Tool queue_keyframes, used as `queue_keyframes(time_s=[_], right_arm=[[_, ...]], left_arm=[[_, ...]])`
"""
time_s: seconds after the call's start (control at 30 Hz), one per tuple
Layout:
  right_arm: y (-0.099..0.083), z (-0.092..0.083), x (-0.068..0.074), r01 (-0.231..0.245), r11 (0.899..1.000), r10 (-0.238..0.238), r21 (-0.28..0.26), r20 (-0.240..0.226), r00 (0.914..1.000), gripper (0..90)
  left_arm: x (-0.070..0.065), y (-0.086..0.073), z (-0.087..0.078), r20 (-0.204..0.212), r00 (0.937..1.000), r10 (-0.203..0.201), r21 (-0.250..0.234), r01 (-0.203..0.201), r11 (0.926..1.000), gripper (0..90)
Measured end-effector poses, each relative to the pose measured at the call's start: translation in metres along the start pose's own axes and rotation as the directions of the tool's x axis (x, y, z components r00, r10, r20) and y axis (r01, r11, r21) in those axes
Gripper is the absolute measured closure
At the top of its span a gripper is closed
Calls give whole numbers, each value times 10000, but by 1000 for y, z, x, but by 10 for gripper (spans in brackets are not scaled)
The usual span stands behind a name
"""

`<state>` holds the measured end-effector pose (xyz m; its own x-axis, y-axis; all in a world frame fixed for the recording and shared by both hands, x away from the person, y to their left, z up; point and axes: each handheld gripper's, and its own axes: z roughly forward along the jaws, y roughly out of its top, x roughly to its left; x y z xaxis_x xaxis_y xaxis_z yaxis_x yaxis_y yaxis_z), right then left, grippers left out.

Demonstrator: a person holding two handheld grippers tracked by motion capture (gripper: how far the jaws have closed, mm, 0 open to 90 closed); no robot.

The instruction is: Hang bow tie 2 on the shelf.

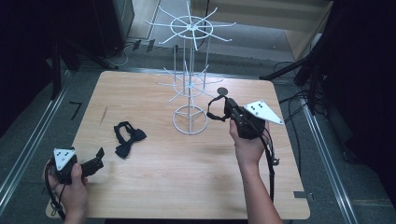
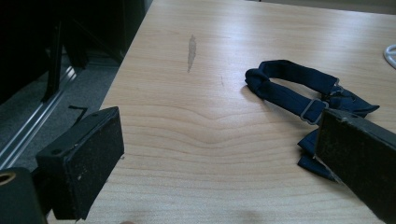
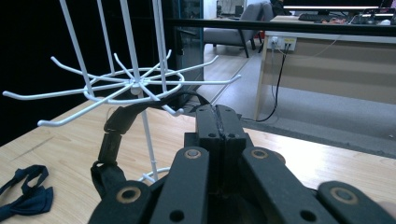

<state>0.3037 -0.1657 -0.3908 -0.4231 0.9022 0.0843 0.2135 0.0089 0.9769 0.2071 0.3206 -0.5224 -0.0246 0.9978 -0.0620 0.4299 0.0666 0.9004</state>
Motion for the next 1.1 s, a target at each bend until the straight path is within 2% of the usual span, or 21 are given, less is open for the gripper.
queue_keyframes(time_s=[0.63,0.67,0.97,1.1], right_arm=[[-8,25,-2,-137,9990,135,414,47,9999,900],[-10,28,-3,-262,9985,261,491,45,9997,900],[-15,38,-2,-406,9977,407,543,-12,9992,900],[-18,46,-1,-724,9956,726,587,-4,9974,900]], left_arm=[[1,0,0,2,9999,-137,-25,137,9999,22],[1,0,0,6,9999,-153,-21,153,9999,22],[1,0,1,14,9999,-164,-14,164,9999,22],[1,0,0,5,9999,-164,-15,164,9999,22]])
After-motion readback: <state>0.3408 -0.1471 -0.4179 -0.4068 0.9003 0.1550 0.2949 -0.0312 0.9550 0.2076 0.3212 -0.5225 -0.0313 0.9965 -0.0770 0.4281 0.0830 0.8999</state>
